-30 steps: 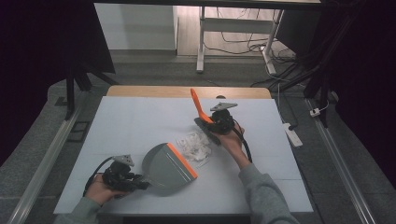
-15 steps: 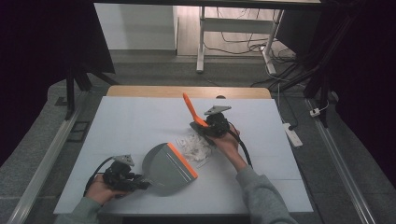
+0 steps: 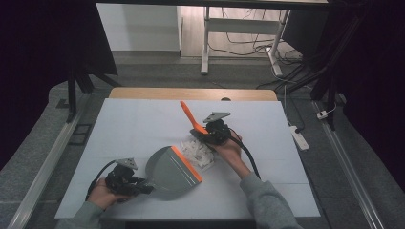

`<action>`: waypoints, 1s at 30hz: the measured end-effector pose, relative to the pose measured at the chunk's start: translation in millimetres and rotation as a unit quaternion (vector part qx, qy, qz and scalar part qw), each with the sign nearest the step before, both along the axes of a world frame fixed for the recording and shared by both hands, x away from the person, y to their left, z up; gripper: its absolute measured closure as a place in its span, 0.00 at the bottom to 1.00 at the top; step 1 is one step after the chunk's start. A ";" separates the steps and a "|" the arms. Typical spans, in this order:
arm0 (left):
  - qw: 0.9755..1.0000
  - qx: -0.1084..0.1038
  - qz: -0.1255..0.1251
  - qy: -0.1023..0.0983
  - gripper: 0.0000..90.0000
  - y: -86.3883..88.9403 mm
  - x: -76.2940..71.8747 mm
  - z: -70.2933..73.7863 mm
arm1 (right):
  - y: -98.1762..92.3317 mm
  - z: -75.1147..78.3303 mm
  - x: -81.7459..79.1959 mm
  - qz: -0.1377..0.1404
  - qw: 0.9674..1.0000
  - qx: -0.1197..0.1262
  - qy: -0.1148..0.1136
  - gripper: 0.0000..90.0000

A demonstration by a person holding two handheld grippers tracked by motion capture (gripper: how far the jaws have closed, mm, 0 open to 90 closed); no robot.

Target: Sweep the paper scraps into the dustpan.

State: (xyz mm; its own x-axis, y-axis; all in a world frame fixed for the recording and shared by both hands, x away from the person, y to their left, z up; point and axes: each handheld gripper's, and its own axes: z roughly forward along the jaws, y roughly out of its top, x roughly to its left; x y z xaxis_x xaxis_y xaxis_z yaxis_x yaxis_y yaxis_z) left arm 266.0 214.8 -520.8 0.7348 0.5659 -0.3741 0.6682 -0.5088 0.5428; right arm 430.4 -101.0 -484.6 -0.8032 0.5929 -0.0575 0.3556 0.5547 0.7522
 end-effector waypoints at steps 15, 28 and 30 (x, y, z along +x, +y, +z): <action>1.000 0.000 -0.001 0.000 0.68 -0.4 0.4 -0.4 | 22.5 -0.4 -23.5 0.042 0.999 0.009 0.015 0.78; 1.000 0.000 -0.001 0.001 0.68 -0.6 0.2 -0.2 | 32.0 16.5 -37.0 0.088 0.993 0.073 0.035 0.78; 1.000 0.000 -0.001 0.001 0.68 -0.6 0.1 -0.1 | 21.4 24.7 -32.6 0.067 0.994 0.080 0.019 0.78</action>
State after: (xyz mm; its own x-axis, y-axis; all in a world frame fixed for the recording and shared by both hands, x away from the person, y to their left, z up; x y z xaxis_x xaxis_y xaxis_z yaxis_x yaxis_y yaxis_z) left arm 266.1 214.2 -520.9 0.7348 0.5647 -0.3758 0.6686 -0.5095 0.5416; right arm 397.8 -79.6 -460.0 -0.8753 0.4797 0.0606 0.3159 0.4726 0.8227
